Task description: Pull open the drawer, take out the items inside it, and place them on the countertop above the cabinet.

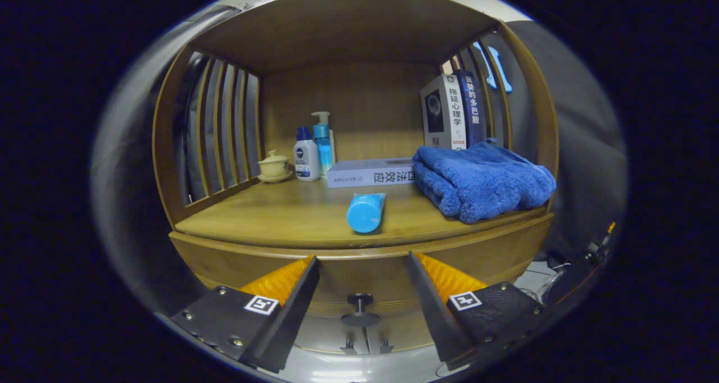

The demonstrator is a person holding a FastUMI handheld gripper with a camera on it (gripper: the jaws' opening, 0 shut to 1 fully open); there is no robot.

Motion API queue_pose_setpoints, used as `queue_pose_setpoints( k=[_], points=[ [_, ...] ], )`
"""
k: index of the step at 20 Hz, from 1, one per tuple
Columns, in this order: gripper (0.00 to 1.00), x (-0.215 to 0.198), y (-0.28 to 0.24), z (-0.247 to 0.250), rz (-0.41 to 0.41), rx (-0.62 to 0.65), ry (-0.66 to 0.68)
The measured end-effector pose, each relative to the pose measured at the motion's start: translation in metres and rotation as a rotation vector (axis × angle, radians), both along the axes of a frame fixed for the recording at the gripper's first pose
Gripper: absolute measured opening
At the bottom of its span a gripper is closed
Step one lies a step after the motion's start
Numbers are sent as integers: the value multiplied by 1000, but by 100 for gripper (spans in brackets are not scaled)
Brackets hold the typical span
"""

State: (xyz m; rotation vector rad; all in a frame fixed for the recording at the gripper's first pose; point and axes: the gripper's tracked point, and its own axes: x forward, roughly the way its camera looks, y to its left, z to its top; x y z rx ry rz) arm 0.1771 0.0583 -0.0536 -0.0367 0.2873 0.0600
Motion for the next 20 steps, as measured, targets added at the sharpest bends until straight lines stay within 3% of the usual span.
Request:
queue_pose_setpoints(
  k=[7, 14, 20],
  points=[
    [95, -6, 3, 5, 9, -6, -1],
    [98, -56, -7, 82, -18, -11, -119],
    [99, -97, -55, 146, -119, -63, -221]
  ],
)
